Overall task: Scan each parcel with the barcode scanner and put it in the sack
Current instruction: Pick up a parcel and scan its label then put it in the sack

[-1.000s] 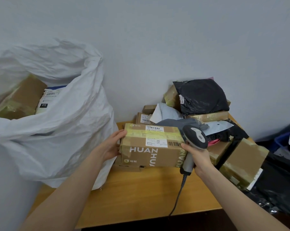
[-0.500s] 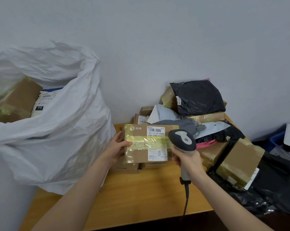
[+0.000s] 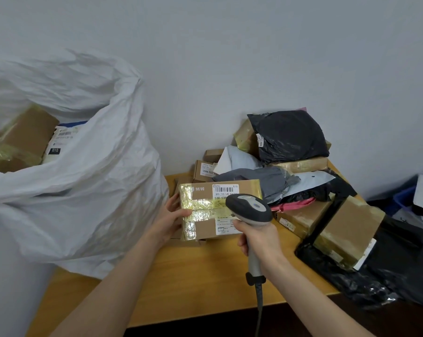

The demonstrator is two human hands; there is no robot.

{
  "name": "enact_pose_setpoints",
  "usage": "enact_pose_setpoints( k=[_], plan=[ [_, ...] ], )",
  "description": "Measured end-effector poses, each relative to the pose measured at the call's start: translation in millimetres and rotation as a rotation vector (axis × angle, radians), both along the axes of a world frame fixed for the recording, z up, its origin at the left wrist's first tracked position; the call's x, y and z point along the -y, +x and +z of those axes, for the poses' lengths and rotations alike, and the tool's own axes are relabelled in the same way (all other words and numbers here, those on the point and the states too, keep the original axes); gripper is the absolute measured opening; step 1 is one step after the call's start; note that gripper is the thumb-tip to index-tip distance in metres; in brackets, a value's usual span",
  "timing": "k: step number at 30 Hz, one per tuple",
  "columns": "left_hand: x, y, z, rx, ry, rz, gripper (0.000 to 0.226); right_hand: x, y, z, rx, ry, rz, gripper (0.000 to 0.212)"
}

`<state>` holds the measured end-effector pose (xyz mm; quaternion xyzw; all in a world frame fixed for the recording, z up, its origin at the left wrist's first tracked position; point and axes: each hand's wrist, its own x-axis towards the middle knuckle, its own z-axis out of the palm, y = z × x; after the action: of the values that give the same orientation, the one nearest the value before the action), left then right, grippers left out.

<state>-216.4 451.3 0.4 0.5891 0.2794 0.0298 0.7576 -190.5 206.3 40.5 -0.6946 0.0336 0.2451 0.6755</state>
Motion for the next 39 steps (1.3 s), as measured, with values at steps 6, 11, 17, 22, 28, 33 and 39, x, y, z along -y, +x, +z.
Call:
enact_pose_setpoints(
  k=[6, 11, 17, 22, 28, 33, 39],
  plan=[
    [-7, 0, 21, 0.034, 0.044, -0.008, 0.075, 4, 5, 11, -0.014, 0.117, -0.033, 0.016],
    [-24, 12, 86, 0.116, 0.081, 0.118, 0.067, 1, 25, 47, 0.051, 0.233, -0.103, 0.022],
    [-36, 9, 188, 0.268, 0.239, 0.28, 0.066, -35, 53, 111, 0.091, 0.422, -0.092, 0.02],
    [-71, -21, 266, 0.365, 0.315, 0.508, 0.067, -98, 66, 159, 0.104, 0.46, 0.0, 0.017],
    [-147, -55, 312, 0.431, 0.358, 0.807, 0.064, -185, 80, 198, 0.112, 0.473, 0.056, 0.018],
    [-229, -75, 322, 0.369, 0.321, 0.904, 0.057, -251, 108, 205, 0.125, 0.426, 0.004, 0.022],
    [-302, -53, 293, -0.22, 0.278, 0.671, 0.034, -301, 133, 185, 0.171, 0.295, -0.028, 0.035]
  ],
)
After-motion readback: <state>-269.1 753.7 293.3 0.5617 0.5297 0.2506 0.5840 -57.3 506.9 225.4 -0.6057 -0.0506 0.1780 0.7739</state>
